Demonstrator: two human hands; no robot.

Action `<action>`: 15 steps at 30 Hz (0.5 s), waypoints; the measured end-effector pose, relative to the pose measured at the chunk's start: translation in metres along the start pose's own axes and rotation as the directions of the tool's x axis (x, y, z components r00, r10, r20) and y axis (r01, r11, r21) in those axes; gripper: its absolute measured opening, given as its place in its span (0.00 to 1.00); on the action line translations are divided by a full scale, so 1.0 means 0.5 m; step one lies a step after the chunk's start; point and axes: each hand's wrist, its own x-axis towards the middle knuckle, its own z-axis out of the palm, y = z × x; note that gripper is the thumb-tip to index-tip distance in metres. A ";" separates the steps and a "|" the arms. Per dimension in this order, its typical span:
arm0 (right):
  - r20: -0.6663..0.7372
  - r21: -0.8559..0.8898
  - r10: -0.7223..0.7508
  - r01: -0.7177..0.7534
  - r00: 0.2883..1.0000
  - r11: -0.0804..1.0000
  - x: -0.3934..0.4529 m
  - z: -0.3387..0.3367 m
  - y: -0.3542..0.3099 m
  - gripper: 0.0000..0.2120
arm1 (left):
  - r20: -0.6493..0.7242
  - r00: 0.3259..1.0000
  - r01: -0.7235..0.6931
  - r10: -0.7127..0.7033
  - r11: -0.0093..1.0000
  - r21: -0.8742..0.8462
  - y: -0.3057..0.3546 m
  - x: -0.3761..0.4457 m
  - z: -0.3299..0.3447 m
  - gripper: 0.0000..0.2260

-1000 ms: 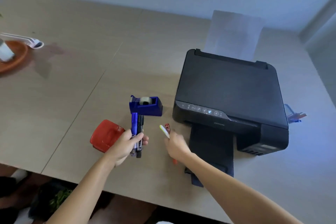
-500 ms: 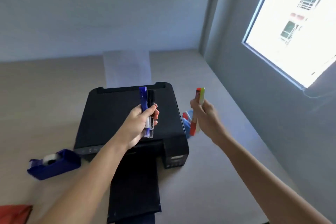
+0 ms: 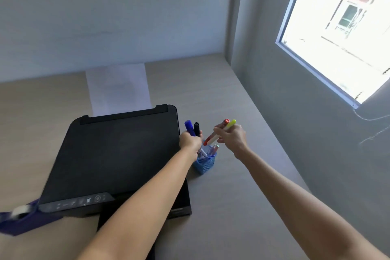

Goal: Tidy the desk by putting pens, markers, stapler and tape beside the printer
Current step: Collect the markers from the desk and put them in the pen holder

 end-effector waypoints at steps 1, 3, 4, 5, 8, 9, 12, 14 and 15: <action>0.028 -0.056 -0.002 0.003 1.000 0.998 0.017 0.010 0.004 0.03 | -0.044 0.999 0.009 -0.009 1.000 0.009 -0.009 0.003 0.008 0.06; 0.078 -0.183 -0.012 0.026 0.997 0.983 0.044 0.028 0.013 0.05 | -0.105 0.994 0.006 0.000 0.999 0.053 -0.023 0.003 0.023 0.08; 0.106 -0.243 -0.022 0.047 0.994 0.969 0.052 0.034 0.014 0.06 | -0.122 0.992 -0.002 0.009 0.998 0.061 -0.032 0.006 0.029 0.08; 0.133 -0.293 -0.030 0.068 0.991 0.954 0.059 0.037 0.016 0.07 | -0.138 0.990 -0.003 0.011 0.998 0.057 -0.039 0.009 0.035 0.08; 0.220 -0.415 0.003 0.091 0.975 0.905 0.081 0.040 0.024 0.11 | -0.191 0.981 0.006 -0.001 1.000 0.022 -0.055 0.017 0.057 0.06; 0.250 -0.451 0.012 0.106 0.968 0.886 0.086 0.040 0.031 0.12 | -0.199 0.980 0.003 -0.002 1.000 0.002 -0.058 0.018 0.060 0.07; 0.272 -0.474 0.001 0.133 0.962 0.870 0.097 0.030 0.049 0.14 | -0.203 0.979 -0.037 0.018 0.995 -0.090 -0.069 0.024 0.063 0.09; 0.281 -0.413 -0.053 0.170 0.958 0.895 0.098 0.020 0.051 0.13 | -0.199 0.979 -0.067 0.042 0.990 -0.122 -0.074 0.027 0.060 0.06; 0.290 -0.371 -0.072 0.182 0.954 0.911 0.097 0.015 0.048 0.13 | -0.194 0.979 -0.098 0.070 0.985 -0.141 -0.074 0.026 0.058 0.05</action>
